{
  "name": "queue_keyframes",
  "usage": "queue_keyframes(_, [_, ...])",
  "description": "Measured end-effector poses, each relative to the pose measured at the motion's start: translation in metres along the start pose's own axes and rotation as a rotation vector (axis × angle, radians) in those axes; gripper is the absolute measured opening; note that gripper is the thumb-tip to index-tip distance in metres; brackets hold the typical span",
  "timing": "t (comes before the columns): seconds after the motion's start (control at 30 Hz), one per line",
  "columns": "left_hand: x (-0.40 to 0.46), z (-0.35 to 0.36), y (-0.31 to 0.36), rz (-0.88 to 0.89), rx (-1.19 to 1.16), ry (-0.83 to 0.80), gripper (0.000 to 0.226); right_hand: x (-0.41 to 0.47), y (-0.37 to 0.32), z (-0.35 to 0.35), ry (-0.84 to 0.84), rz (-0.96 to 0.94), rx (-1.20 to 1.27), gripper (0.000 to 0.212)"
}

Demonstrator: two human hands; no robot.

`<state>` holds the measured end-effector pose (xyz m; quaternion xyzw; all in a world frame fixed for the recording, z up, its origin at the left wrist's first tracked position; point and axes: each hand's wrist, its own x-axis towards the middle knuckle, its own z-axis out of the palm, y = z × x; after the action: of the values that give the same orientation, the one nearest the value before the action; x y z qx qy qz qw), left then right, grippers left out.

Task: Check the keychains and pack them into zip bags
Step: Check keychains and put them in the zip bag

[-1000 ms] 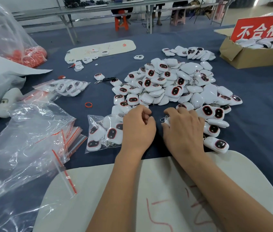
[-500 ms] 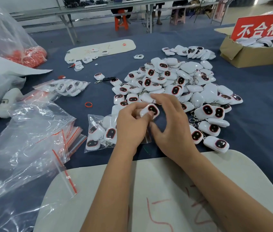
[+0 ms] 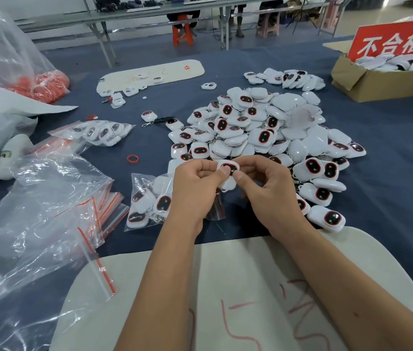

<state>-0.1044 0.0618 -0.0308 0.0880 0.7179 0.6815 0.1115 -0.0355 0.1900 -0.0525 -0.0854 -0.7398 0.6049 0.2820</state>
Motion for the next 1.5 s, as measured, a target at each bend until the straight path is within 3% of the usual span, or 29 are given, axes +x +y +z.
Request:
queue_keyframes(0.7, [-0.004,0.0,-0.002,-0.008,-0.071,-0.016,0.014,0.0,-0.005,-0.001,0.001,0.025,0.051,0.012])
queue_keyframes(0.83, [-0.005,-0.003,-0.002,-0.014,-0.051,-0.116,0.01,0.0,-0.006,-0.004,0.001,0.045,-0.01,0.018])
queue_keyframes(0.97, [-0.004,-0.005,-0.003,0.039,-0.023,-0.08,0.01,-0.001,-0.007,-0.002,0.039,0.018,-0.053,0.017])
queue_keyframes(1.27, [-0.005,-0.009,-0.003,0.035,-0.017,-0.124,0.024,0.002,-0.003,-0.004,-0.022,0.103,-0.045,0.015])
queue_keyframes(1.5, [-0.004,-0.004,-0.004,0.055,-0.052,-0.044,0.018,0.0,-0.004,-0.002,-0.093,0.068,-0.024,0.015])
